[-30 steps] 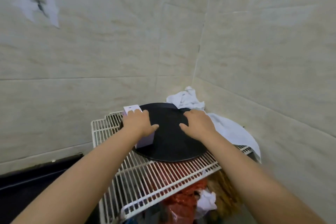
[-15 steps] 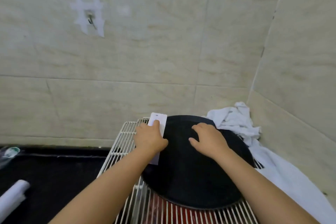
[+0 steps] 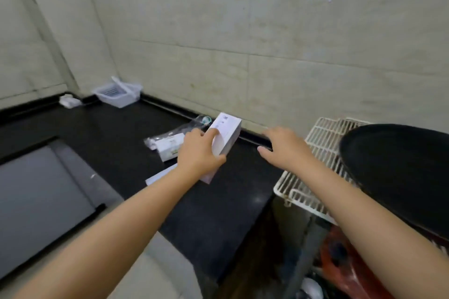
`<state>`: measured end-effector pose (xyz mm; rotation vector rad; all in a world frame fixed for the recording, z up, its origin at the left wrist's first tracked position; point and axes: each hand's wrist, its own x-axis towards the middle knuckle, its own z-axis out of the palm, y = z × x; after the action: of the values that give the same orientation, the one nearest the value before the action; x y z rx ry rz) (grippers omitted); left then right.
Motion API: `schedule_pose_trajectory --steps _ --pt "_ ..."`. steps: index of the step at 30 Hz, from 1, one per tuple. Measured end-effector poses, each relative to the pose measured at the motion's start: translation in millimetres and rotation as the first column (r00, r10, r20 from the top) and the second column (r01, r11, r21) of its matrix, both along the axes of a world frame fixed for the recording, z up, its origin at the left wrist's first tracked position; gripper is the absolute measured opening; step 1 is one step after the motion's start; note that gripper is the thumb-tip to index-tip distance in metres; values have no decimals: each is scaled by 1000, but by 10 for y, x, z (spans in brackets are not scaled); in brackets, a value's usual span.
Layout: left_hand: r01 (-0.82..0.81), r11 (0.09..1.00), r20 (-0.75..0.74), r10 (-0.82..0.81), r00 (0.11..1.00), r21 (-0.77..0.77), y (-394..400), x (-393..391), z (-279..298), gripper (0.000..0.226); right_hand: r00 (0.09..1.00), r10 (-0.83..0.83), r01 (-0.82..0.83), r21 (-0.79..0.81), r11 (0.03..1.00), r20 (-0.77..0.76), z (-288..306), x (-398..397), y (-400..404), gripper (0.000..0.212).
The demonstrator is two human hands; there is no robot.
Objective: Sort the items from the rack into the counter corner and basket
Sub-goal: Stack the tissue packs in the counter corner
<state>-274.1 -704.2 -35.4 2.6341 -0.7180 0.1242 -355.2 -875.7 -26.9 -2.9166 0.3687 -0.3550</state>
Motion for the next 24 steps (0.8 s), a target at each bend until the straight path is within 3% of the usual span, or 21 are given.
schedule_pose_trajectory --steps 6,12,18,24 --pt "-136 983 -58 144 988 121 1536 572 -475 60 995 80 -80 -3 997 -52 -648 707 1526 34" --pt "-183 965 -154 213 965 188 2471 957 -1038 58 970 106 -92 74 993 -218 -1417 998 2540 37" --pt "-153 973 -222 189 957 172 2690 1479 -1463 62 953 57 -36 76 997 -297 -1793 1379 2627 32" --pt "-31 991 -240 62 969 129 2547 2221 -1747 62 950 -29 59 87 994 -312 -2059 1958 2392 37"
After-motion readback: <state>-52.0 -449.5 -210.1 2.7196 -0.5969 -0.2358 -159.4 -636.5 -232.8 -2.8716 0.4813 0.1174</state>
